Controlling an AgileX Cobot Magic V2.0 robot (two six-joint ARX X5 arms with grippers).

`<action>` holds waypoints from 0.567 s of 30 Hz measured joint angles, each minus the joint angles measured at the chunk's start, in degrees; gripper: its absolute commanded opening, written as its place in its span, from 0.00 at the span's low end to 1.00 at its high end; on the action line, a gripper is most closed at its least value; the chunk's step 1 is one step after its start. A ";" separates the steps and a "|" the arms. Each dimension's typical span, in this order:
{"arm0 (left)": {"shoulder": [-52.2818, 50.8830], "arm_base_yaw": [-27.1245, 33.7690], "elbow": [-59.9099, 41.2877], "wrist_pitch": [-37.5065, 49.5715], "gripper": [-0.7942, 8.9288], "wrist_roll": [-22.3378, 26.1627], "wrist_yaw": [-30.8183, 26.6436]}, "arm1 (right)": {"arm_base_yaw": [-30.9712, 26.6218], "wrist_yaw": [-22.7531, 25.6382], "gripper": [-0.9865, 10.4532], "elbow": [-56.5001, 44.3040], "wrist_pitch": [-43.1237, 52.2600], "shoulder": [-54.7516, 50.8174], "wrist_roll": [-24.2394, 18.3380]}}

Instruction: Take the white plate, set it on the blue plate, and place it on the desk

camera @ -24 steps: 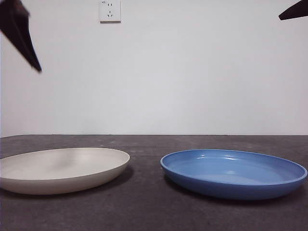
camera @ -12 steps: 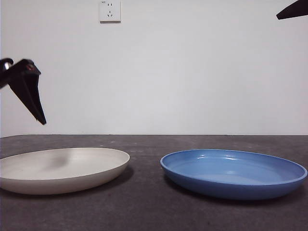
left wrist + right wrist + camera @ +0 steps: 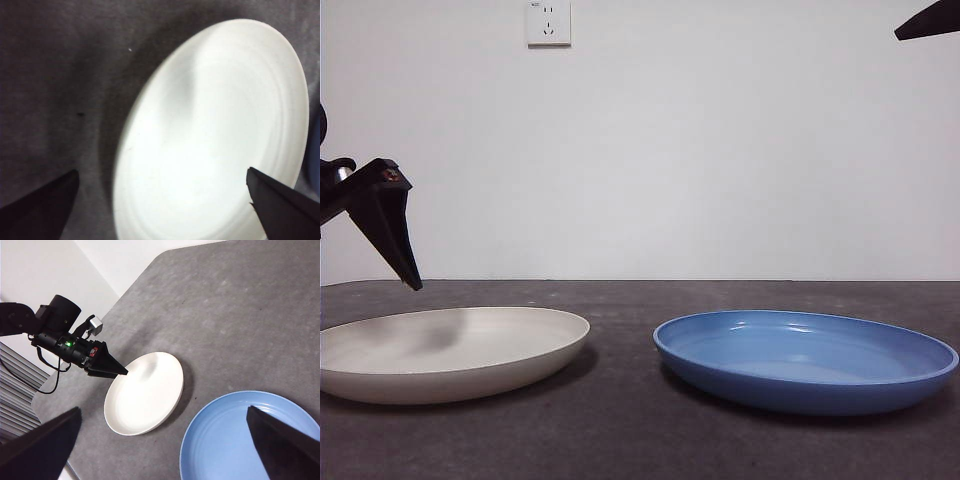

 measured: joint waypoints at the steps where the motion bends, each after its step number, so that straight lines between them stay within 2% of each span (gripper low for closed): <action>1: 0.22 -0.02 0.00 0.02 0.61 0.00 0.35 | 0.00 0.00 0.63 0.00 0.00 0.00 -0.09; 3: 0.55 -0.02 0.00 0.04 0.55 0.02 0.42 | 0.00 0.00 0.63 0.00 0.00 0.00 -0.11; 5: 0.90 -0.02 0.00 0.07 0.55 0.02 0.42 | 0.00 0.00 0.63 0.00 0.00 0.00 -0.13; 7: 1.40 -0.02 0.00 0.07 0.48 0.02 0.37 | 0.00 0.00 0.63 0.00 0.00 0.00 -0.13; 13: 3.23 -0.02 0.02 0.02 0.10 0.02 -0.37 | 0.00 0.00 0.63 0.00 -0.20 0.00 -0.13; 17: 3.23 0.00 0.07 0.20 0.09 0.00 -2.19 | 0.00 0.00 0.63 0.00 -0.61 0.00 -0.13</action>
